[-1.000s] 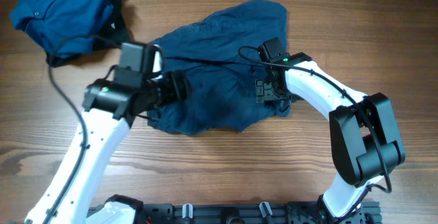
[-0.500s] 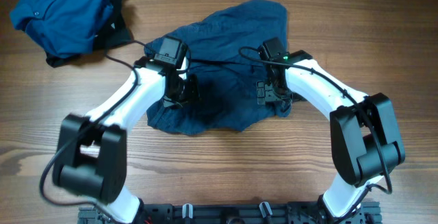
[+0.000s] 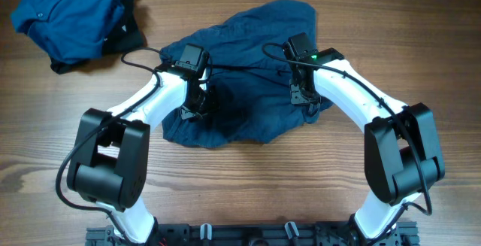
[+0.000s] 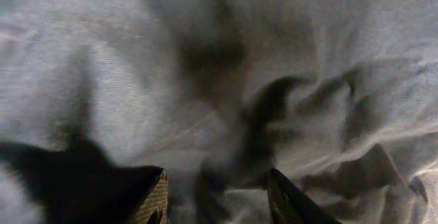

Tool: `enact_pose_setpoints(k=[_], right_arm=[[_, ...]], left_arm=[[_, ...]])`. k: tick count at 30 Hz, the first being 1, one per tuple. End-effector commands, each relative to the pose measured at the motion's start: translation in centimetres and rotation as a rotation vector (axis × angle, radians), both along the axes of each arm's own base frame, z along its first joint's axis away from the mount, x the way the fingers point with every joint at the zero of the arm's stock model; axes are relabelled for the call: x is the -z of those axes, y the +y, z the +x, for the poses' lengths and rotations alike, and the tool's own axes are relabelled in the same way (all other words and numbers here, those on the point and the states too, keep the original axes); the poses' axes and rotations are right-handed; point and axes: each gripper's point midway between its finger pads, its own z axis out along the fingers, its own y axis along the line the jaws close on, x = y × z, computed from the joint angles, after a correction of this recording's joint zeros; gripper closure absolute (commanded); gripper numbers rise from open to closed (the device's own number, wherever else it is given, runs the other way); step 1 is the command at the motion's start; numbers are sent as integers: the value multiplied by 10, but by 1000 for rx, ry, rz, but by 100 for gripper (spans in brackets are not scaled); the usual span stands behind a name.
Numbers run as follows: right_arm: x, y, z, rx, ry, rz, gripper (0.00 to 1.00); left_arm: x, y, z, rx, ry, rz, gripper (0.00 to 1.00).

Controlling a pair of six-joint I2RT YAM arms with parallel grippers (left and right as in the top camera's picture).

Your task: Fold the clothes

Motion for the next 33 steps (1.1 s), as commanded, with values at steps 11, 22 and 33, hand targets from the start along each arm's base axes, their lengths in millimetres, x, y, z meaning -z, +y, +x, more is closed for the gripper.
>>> enact_pose_setpoints(k=[11,22,33], right_arm=[[-51,-34,49,89,-161,-125,94],[-85,-50,86,47,-323,-271,93],[-96,-114,108,180,-398,-299,89]], left_arm=[[13,25,8,-14,-37,150,56],[41,26,10,-21,-5,161,63],[42,45,15,-74,8,163,68]])
